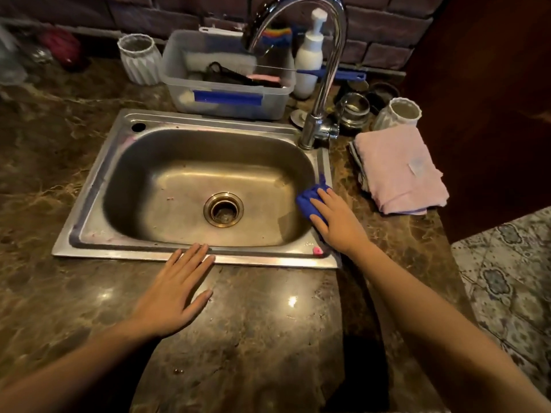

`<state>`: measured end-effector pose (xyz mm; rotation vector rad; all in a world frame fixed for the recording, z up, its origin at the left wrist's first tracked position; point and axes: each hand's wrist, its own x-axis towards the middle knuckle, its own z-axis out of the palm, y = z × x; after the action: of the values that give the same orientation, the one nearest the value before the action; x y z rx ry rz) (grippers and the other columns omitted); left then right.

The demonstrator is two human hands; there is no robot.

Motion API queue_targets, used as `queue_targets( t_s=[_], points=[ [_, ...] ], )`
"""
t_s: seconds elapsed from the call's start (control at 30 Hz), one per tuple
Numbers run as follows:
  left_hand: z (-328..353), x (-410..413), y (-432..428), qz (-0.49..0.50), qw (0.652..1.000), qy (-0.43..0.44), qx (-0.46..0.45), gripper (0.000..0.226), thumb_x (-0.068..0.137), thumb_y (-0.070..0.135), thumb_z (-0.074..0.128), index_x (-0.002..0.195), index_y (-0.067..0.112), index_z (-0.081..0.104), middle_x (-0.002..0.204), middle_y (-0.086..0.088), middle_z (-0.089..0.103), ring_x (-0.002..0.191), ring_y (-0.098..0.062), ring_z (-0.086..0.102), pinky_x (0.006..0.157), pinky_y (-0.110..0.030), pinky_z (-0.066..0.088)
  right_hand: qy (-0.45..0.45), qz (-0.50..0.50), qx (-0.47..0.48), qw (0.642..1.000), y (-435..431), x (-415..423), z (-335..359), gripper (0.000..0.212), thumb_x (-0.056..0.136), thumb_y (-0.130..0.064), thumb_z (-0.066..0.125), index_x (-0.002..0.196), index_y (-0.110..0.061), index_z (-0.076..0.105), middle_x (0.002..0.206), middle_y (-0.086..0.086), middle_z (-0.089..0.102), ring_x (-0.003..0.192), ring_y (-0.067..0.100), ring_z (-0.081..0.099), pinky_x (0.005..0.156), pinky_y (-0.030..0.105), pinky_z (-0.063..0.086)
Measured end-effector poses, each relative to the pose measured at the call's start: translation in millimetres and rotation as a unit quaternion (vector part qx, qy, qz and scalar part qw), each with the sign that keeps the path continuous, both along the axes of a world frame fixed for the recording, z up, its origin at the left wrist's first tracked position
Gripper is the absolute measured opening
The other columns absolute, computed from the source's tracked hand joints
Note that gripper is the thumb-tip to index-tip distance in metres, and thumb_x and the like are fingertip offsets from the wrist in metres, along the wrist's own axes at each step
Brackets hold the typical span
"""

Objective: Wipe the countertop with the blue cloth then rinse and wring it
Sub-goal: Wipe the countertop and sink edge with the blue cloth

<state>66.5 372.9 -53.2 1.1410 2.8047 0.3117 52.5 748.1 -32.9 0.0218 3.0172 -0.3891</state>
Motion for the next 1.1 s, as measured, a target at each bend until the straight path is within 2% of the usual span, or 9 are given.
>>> queue_targets(
  t_s=[0.1,0.27,0.43,0.57,0.67,0.8,0.9,1.1],
  points=[
    [0.5,-0.1,0.5,-0.001,1.000,0.000,0.001,0.064,0.091,0.050,0.033,0.144,0.014,0.033,0.152,-0.008,0.028,0.143,-0.017,0.016,0.118,-0.034,0.003,0.006,-0.008,-0.009,1.000,-9.9,27.0,-2.4,0.061,0.092,-0.046,0.027,0.136,-0.008,0.045,0.147,0.013,0.038,0.139,0.030,0.028,0.117,0.039,0.015],
    [4.1,1.3,0.7,0.003,1.000,-0.001,0.002,0.064,0.091,0.050,0.033,0.144,0.015,0.033,0.152,-0.007,0.028,0.143,-0.017,0.017,0.118,-0.033,0.003,0.036,-0.030,-0.008,0.999,-25.7,57.6,-5.9,0.055,0.094,-0.041,0.029,0.133,-0.007,0.048,0.141,0.013,0.047,0.136,0.031,0.036,0.114,0.043,0.023],
    [2.6,0.9,-0.6,0.003,1.000,-0.002,0.001,0.064,0.092,0.053,0.030,0.145,0.016,0.031,0.153,-0.006,0.028,0.143,-0.017,0.017,0.118,-0.034,0.003,0.051,-0.066,-0.035,0.996,-40.5,79.7,-5.5,0.056,0.094,-0.044,0.025,0.135,-0.013,0.046,0.143,0.006,0.045,0.139,0.021,0.030,0.117,0.034,0.017],
    [0.3,1.3,-2.2,0.003,1.000,-0.002,-0.001,0.065,0.093,0.055,0.025,0.146,0.016,0.029,0.154,-0.005,0.025,0.143,-0.017,0.016,0.118,-0.034,0.002,0.082,-0.110,-0.061,0.989,-64.6,99.2,-6.1,0.053,0.095,-0.043,0.028,0.133,-0.014,0.049,0.141,0.005,0.048,0.137,0.020,0.034,0.117,0.033,0.018],
    [-0.4,0.6,-2.9,0.000,1.000,-0.004,-0.004,0.066,0.093,0.056,0.024,0.147,0.018,0.026,0.155,-0.004,0.022,0.144,-0.016,0.014,0.118,-0.035,0.003,0.100,-0.150,-0.051,0.982,-83.1,101.8,-8.1,0.051,0.095,-0.041,0.029,0.131,-0.012,0.051,0.137,0.006,0.051,0.133,0.021,0.039,0.116,0.032,0.019],
    [1.0,1.2,-2.4,0.002,1.000,-0.005,-0.002,0.066,0.092,0.054,0.028,0.147,0.018,0.025,0.154,-0.003,0.022,0.144,-0.015,0.012,0.118,-0.032,0.000,0.108,-0.184,-0.019,0.977,-109.3,100.9,-12.7,0.049,0.095,-0.039,0.033,0.129,-0.009,0.052,0.134,0.008,0.054,0.127,0.025,0.045,0.112,0.038,0.031],
    [2.1,1.0,-2.6,-0.002,1.000,-0.006,0.005,0.065,0.092,0.053,0.029,0.147,0.018,0.025,0.154,-0.003,0.021,0.144,-0.015,0.012,0.118,-0.033,0.001,0.110,-0.200,0.015,0.974,-124.2,97.6,-15.7,0.047,0.094,-0.037,0.038,0.128,-0.008,0.052,0.132,0.011,0.054,0.123,0.028,0.047,0.108,0.038,0.034],
    [0.5,0.4,-3.8,-0.006,1.000,0.004,-0.003,0.065,0.091,0.050,0.032,0.146,0.016,0.027,0.154,-0.004,0.022,0.144,-0.016,0.013,0.117,-0.037,0.007,0.117,-0.185,0.031,0.975,-158.1,85.4,-18.0,0.045,0.093,-0.036,0.040,0.124,-0.007,0.055,0.128,0.015,0.056,0.116,0.033,0.050,0.102,0.041,0.040]
  ],
)
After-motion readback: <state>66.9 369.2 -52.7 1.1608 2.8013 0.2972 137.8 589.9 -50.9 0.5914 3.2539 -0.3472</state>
